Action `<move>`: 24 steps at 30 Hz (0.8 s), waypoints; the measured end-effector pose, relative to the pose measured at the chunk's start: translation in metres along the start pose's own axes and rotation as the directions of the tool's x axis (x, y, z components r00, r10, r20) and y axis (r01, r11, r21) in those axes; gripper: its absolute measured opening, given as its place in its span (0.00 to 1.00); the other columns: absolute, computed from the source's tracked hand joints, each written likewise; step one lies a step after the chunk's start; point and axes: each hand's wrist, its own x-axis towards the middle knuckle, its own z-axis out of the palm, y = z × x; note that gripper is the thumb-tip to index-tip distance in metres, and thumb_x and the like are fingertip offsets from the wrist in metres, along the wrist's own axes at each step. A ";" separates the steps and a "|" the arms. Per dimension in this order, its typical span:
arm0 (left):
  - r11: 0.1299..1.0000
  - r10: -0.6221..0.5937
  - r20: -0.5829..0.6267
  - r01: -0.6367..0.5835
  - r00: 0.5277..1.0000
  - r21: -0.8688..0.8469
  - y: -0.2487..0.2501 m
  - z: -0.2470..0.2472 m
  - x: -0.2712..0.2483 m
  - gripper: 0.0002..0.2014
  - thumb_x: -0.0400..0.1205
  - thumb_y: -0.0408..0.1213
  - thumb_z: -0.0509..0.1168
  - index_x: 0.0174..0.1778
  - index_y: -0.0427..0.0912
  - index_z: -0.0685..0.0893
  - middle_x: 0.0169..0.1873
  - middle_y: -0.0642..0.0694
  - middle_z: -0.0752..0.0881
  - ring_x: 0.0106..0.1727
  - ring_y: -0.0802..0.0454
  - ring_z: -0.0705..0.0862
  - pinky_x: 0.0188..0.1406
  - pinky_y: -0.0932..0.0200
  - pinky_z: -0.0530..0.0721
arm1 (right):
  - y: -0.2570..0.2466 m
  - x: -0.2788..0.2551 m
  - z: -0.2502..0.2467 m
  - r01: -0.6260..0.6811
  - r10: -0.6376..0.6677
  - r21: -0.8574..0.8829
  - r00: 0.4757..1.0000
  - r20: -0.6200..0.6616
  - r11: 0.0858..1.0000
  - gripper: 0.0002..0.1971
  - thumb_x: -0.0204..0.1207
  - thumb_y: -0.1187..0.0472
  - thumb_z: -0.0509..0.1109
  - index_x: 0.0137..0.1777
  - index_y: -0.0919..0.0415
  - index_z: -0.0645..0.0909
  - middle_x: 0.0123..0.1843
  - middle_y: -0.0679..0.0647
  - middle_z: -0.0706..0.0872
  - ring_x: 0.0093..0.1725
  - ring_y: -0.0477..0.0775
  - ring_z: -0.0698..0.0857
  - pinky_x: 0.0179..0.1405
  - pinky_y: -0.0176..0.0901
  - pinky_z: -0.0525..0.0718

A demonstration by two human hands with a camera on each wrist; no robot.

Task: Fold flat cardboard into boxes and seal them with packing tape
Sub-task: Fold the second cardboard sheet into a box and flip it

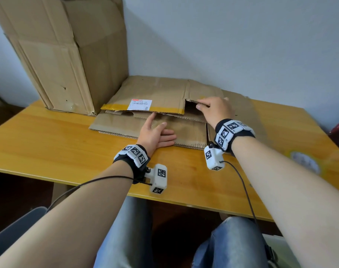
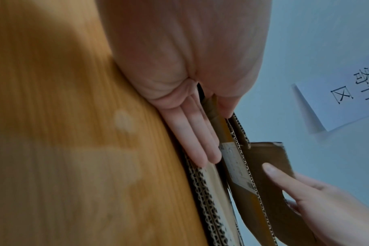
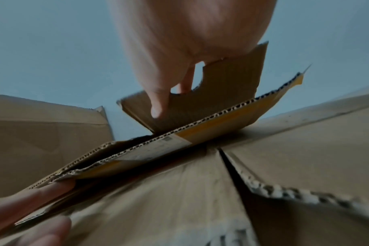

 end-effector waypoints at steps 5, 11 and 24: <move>0.994 -0.084 -0.006 0.083 0.996 -0.077 0.010 0.001 0.000 0.36 0.87 0.41 0.67 0.88 0.56 0.54 0.59 0.34 0.89 0.52 0.35 0.92 0.48 0.36 0.92 | 0.007 -0.001 -0.012 0.008 0.014 0.160 0.991 -0.136 0.987 0.17 0.81 0.43 0.67 0.44 0.55 0.88 0.35 0.51 0.87 0.44 0.61 0.82 0.47 0.52 0.82; 0.990 -0.091 -0.141 0.075 0.986 -0.117 0.037 0.012 -0.002 0.32 0.87 0.38 0.67 0.84 0.44 0.58 0.55 0.36 0.87 0.47 0.33 0.91 0.40 0.41 0.93 | 0.014 -0.017 -0.049 -0.017 0.214 0.562 0.934 -0.286 0.827 0.23 0.79 0.52 0.72 0.29 0.64 0.69 0.27 0.56 0.63 0.29 0.52 0.61 0.30 0.44 0.59; 0.891 0.265 -0.532 0.008 0.804 0.454 0.074 0.036 -0.015 0.40 0.73 0.53 0.78 0.75 0.45 0.64 0.72 0.39 0.69 0.61 0.38 0.78 0.67 0.38 0.81 | 0.068 -0.067 -0.097 -0.032 0.585 0.923 0.782 -0.215 0.383 0.21 0.79 0.49 0.74 0.30 0.52 0.70 0.29 0.51 0.63 0.28 0.49 0.60 0.29 0.43 0.58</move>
